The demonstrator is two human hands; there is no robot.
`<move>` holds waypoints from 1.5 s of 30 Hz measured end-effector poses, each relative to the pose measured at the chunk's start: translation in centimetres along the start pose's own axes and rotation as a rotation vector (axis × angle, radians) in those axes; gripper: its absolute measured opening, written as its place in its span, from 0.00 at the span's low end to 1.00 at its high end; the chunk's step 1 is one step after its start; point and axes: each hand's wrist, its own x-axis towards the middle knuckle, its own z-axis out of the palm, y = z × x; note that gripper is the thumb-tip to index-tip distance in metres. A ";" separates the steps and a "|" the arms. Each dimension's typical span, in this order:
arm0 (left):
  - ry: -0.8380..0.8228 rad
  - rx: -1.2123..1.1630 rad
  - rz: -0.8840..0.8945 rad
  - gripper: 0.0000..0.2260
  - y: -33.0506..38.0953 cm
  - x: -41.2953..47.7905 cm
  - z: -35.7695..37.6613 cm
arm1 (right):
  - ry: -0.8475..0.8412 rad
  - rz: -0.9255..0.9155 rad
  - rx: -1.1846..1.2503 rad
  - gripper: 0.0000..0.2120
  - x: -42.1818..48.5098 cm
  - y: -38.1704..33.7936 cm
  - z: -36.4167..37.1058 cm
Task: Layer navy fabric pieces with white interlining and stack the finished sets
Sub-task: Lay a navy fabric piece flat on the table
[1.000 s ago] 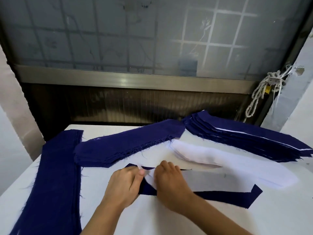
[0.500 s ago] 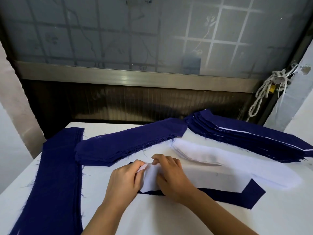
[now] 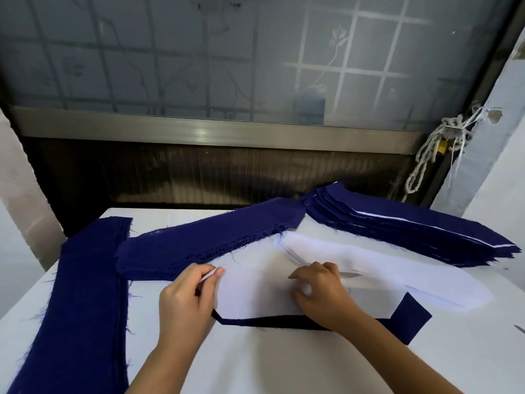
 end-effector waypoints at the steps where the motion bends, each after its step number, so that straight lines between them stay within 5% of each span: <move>1: -0.010 -0.016 -0.072 0.09 0.0 0.0 -0.1 | -0.004 0.021 -0.020 0.13 -0.6 0.8 -0.6; 4: -0.043 -0.003 -0.229 0.08 -0.5 0.1 -0.1 | 0.007 0.071 -0.087 0.15 -2.9 3.7 -2.6; 8: -0.087 0.147 -0.210 0.09 -1.0 0.4 0.3 | 0.127 0.120 -0.223 0.19 -6.2 8.3 -4.7; 14: -0.205 0.282 -0.238 0.05 -1.4 0.5 0.3 | 0.298 0.353 -0.182 0.09 -8.5 10.5 -4.3; 21: -0.079 0.005 -0.487 0.08 -0.7 0.6 -0.1 | 0.534 0.465 -0.018 0.26 -9.1 9.9 -5.2; 27: -0.202 0.184 -0.523 0.07 -0.8 0.8 -0.1 | 0.451 0.583 -0.038 0.15 -9.6 10.3 -5.1; 45: -0.286 0.396 -0.410 0.08 -1.0 1.1 0.3 | 0.395 0.582 -0.139 0.12 -9.4 8.8 -5.0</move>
